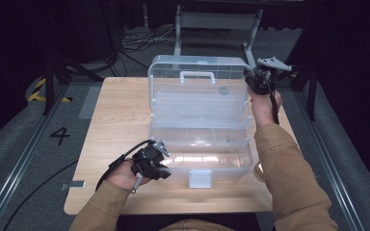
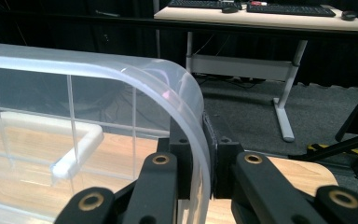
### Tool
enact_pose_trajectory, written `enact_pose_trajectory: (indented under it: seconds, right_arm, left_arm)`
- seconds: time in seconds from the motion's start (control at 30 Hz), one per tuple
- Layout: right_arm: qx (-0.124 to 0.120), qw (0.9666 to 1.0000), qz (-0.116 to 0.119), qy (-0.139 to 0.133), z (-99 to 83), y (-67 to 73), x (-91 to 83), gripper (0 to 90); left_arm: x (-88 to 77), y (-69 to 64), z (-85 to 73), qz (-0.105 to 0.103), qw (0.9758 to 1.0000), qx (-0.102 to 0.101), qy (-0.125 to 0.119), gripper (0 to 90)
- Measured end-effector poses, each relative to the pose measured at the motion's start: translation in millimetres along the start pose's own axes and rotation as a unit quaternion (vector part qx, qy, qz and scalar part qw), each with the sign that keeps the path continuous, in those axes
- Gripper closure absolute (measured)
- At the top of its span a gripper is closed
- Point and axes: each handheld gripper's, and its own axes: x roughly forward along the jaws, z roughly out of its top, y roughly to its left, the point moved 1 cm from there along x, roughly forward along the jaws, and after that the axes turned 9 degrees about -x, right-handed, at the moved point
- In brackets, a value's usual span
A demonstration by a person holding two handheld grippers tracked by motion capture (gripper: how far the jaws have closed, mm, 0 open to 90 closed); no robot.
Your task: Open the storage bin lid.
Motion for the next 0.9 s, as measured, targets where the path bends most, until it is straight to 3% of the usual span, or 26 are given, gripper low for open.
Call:
enact_pose_trajectory:
  seconds: [0.47,0.9]
  right_arm:
    - [-0.013,0.9998,0.001,-0.013,-5.1,-2.4,15.9,82.8]
    - [0.006,0.9997,0.013,-0.019,-11.6,-8.1,30.0,82.5]
  left_arm:
    - [0.0,0.5,-1.0,-0.005,0.9999,-0.003,-0.009,75.3]
    - [-0.2,0.8,-1.5,-0.008,0.9999,-0.003,-0.013,75.4]
